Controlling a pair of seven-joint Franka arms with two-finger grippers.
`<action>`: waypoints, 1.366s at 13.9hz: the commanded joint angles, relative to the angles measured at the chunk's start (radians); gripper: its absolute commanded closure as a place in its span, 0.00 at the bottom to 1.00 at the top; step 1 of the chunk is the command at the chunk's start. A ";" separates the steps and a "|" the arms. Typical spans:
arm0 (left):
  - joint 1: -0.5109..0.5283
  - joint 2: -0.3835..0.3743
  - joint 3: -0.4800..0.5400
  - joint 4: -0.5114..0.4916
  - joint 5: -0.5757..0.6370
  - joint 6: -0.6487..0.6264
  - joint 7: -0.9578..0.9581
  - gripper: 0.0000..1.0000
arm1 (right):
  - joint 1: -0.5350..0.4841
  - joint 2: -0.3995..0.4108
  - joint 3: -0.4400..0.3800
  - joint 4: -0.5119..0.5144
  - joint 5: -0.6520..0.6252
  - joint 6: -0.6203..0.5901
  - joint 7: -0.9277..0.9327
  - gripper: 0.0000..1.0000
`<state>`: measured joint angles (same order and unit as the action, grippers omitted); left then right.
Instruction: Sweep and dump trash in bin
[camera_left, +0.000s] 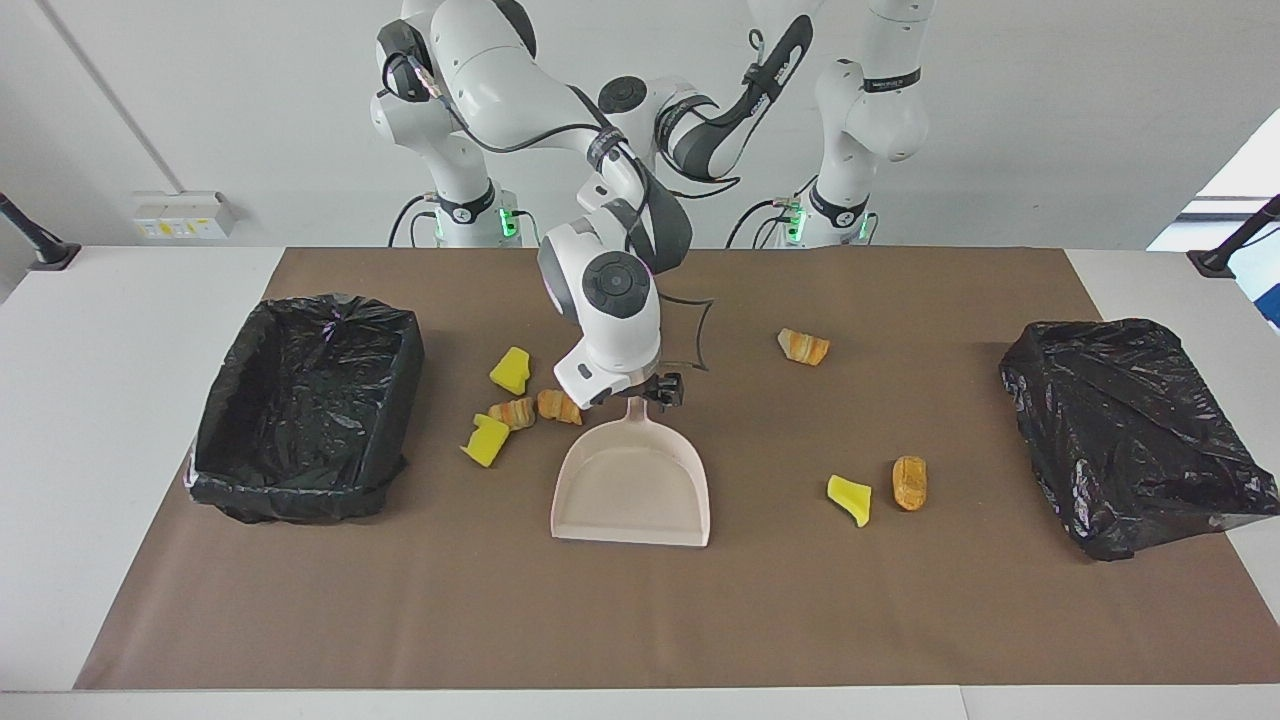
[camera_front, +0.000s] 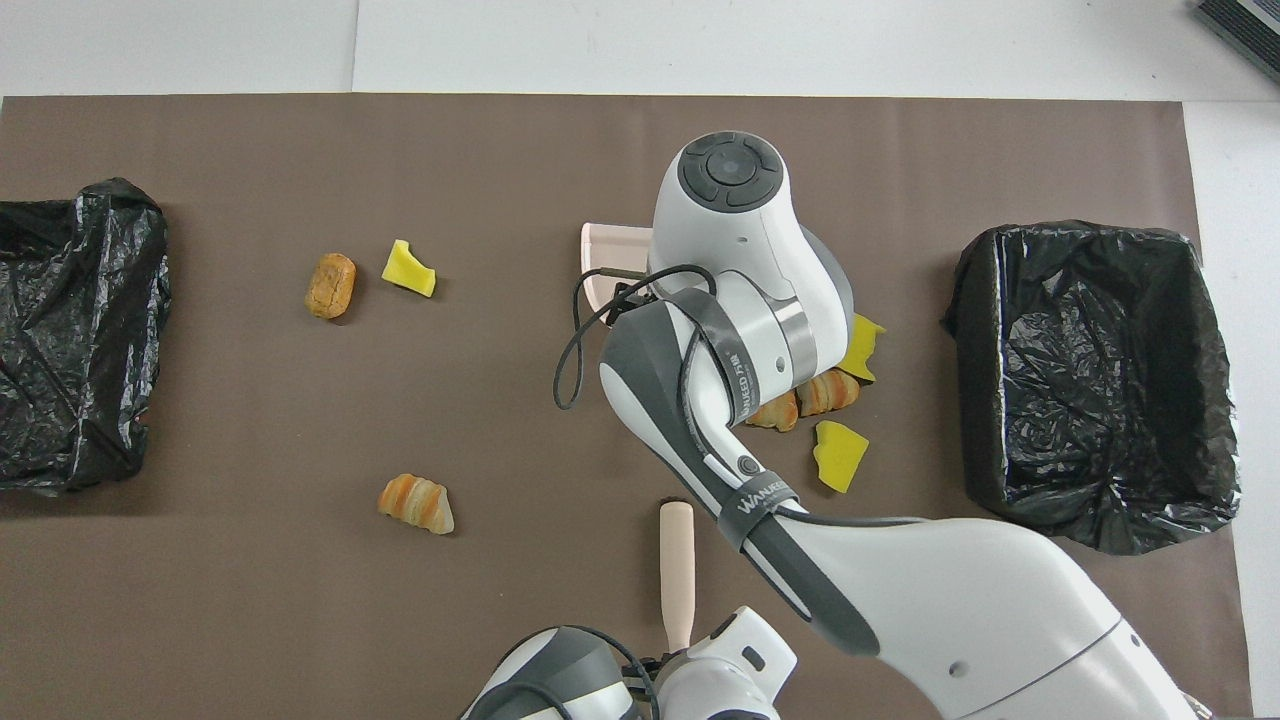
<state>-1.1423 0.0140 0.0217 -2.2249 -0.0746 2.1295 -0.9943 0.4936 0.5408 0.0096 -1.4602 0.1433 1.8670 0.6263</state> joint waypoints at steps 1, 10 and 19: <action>0.070 -0.080 0.012 -0.005 -0.002 -0.101 0.084 1.00 | 0.010 -0.102 0.007 -0.163 0.044 0.078 -0.019 0.00; 0.478 -0.069 0.014 0.112 0.104 -0.120 0.530 1.00 | 0.022 -0.127 0.010 -0.201 0.053 0.077 0.004 0.00; 0.831 0.239 0.012 0.491 0.159 -0.103 1.311 1.00 | 0.023 -0.128 0.012 -0.206 0.053 0.077 0.004 1.00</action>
<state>-0.3635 0.1792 0.0484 -1.8287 0.0658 2.0406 0.2207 0.5193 0.4430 0.0159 -1.6247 0.1749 1.9140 0.6276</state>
